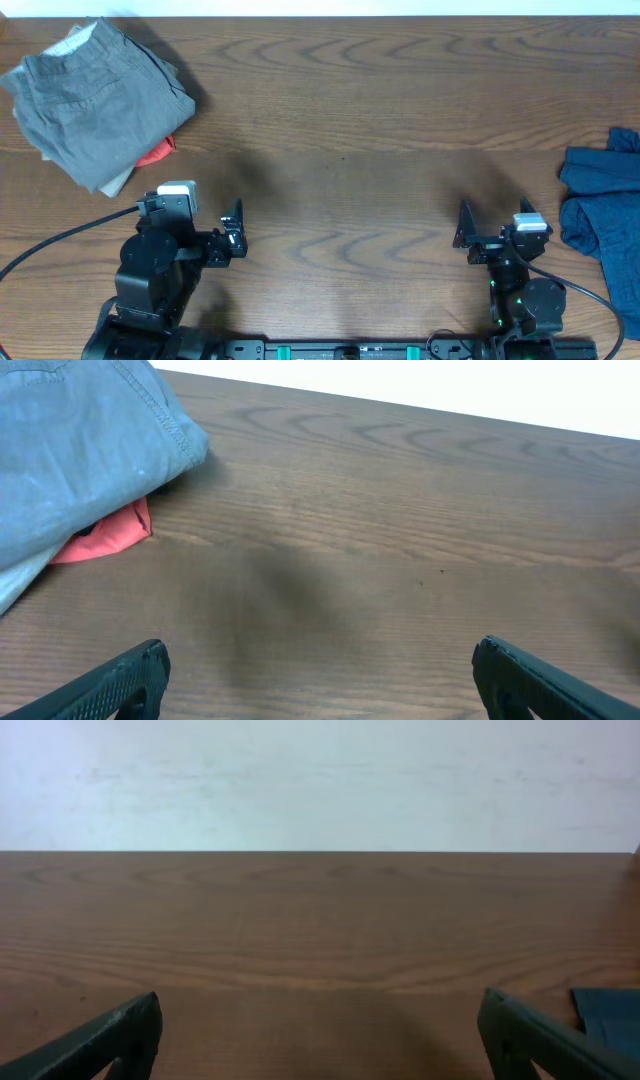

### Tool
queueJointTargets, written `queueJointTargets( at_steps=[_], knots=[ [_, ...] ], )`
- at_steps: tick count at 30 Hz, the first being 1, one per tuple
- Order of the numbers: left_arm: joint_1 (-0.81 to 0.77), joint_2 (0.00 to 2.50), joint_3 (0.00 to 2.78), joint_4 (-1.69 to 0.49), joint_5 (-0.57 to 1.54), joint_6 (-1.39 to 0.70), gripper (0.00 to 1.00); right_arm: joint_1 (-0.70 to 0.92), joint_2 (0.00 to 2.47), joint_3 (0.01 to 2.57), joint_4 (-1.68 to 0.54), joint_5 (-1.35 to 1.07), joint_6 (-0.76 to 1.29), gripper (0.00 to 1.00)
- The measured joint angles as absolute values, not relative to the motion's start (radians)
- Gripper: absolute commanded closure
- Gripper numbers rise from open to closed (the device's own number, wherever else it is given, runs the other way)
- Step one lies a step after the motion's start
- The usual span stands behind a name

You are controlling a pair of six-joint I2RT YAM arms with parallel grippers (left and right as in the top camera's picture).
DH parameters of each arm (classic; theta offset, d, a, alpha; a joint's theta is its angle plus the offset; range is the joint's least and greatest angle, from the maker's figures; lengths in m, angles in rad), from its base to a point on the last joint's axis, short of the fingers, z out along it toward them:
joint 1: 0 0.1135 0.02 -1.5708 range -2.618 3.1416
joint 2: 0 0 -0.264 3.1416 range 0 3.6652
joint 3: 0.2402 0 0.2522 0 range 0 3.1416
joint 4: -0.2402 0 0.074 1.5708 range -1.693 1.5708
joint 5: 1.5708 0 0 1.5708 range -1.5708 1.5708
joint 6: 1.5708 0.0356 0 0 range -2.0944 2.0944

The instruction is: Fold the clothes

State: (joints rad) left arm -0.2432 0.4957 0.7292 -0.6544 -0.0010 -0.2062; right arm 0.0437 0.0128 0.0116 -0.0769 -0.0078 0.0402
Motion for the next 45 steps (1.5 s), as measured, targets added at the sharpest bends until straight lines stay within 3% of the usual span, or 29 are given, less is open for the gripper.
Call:
queueJointTargets(
  at_steps=[22,32,36,45],
  knots=[
    [-0.24,0.487,0.729,-0.656,-0.001,-0.206,0.02,0.044,0.013,0.012,-0.076,-0.008,0.04,0.01],
    [-0.125,0.307,0.575,-0.702,-0.007,-0.148,0.02,0.044,0.012,0.011,-0.076,-0.008,0.04,0.01],
    [-0.101,0.184,0.395,-0.608,-0.007,-0.125,0.02,0.044,0.012,0.011,-0.075,-0.008,0.04,0.01],
    [-0.078,0.016,0.066,-0.12,-0.016,-0.109,0.02,0.044,0.012,0.01,-0.072,-0.008,0.04,0.01]
  ],
)
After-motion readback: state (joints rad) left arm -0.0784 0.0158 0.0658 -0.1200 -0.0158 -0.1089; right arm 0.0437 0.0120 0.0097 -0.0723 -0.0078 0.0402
